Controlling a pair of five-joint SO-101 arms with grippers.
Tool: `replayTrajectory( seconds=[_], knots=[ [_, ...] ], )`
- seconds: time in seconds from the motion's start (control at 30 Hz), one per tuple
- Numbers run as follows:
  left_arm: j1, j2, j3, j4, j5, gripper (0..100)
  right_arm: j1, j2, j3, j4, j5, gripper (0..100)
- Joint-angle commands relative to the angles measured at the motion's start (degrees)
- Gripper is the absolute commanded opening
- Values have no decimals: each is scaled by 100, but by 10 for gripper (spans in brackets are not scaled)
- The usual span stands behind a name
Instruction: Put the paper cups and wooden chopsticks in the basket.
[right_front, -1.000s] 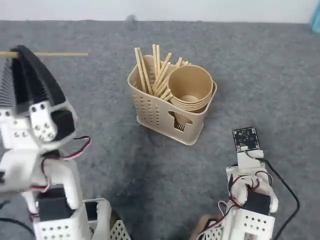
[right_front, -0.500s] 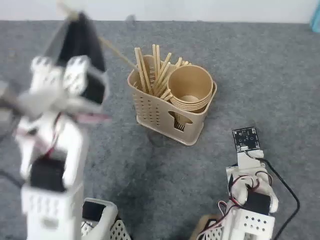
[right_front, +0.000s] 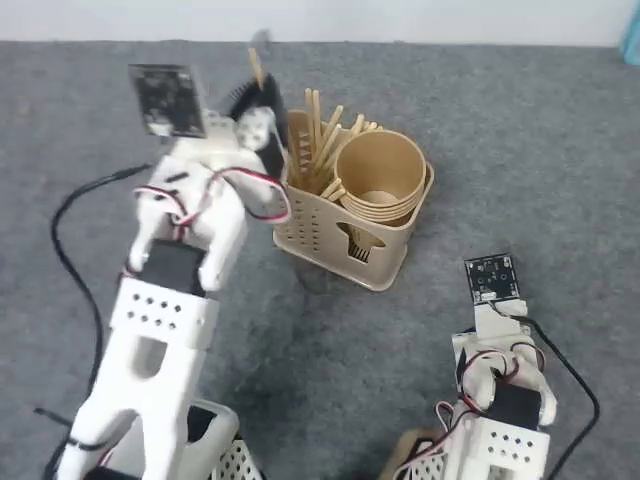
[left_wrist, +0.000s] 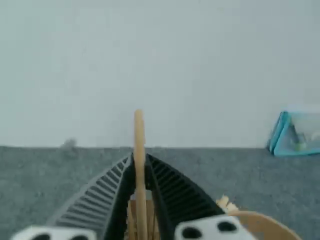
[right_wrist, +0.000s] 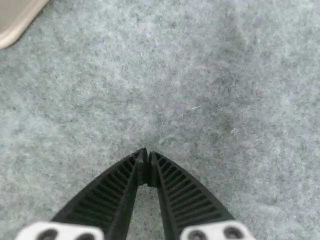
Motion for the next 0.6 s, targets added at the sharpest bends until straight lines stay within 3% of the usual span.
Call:
replayTrajectory(
  seconds=[0.0, 0.37, 0.57],
  knots=[
    [132, 0, 330, -114, 53, 13, 4, -57, -88, 4, 70, 6],
    [-53, -9, 251, -53, -18, 24, 4, -57, -88, 4, 70, 6],
    [-369, -9, -505, 1688, -730, 220, 4, -57, -88, 4, 70, 6]
  ],
)
